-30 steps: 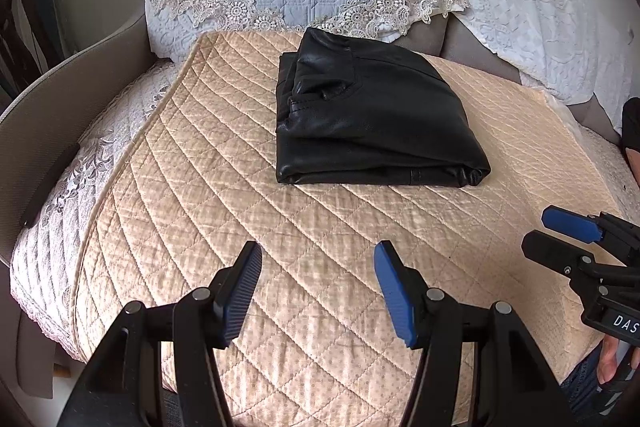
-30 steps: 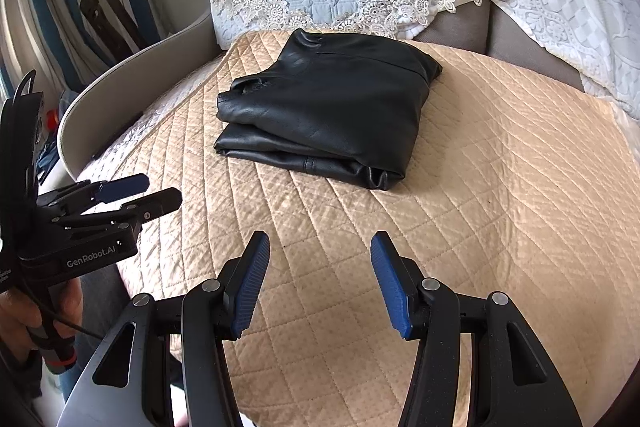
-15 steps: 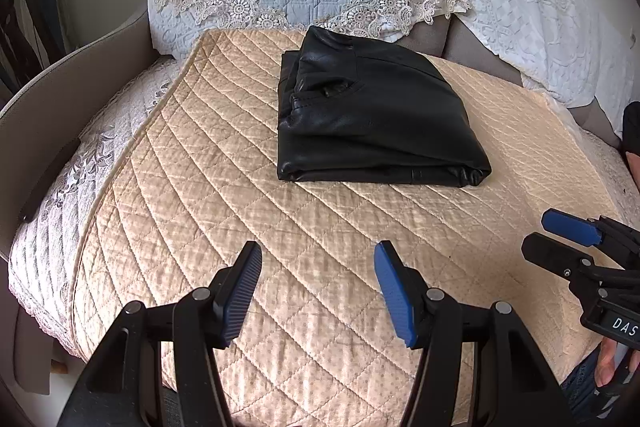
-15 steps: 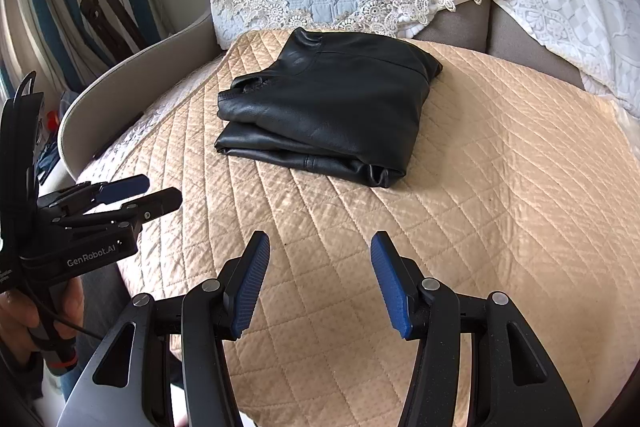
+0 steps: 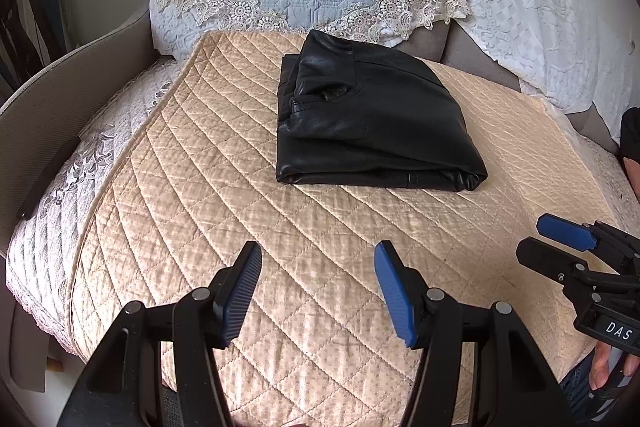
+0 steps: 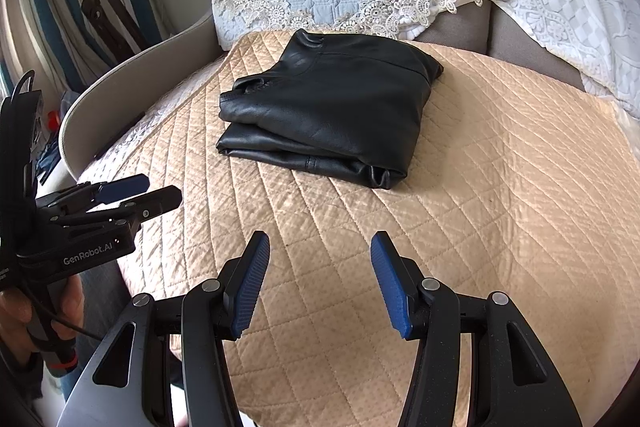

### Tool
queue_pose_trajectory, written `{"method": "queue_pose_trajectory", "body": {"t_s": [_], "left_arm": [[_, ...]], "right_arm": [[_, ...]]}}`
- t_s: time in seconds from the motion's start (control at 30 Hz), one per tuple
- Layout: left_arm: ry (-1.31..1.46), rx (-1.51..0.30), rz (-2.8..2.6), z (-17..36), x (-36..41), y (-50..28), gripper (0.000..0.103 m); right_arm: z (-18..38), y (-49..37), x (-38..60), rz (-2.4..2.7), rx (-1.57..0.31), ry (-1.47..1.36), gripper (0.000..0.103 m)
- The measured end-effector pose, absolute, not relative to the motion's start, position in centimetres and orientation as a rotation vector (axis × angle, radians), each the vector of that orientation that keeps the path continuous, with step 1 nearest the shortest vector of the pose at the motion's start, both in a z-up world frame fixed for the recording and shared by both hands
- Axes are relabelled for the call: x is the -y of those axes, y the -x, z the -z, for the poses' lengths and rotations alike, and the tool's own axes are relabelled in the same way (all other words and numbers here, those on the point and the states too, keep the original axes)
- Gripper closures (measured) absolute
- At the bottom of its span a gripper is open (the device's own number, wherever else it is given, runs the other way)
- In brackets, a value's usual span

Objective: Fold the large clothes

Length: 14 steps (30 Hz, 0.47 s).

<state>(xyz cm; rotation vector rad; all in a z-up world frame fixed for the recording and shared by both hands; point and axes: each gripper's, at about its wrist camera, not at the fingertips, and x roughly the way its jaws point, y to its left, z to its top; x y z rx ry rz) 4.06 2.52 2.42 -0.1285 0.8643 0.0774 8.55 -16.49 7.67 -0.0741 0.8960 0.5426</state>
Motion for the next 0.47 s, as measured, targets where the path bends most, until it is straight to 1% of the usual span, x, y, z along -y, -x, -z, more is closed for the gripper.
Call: {"method": "queue_pose_trajectory", "body": {"t_s": [0.47], "left_arm": [[0.124,-0.852,-0.109,-2.45,-2.33,-4.03,0.039]], "right_arm": [[-7.82,-8.6,17.17,-0.536,-0.892,0.063,0.049]]}}
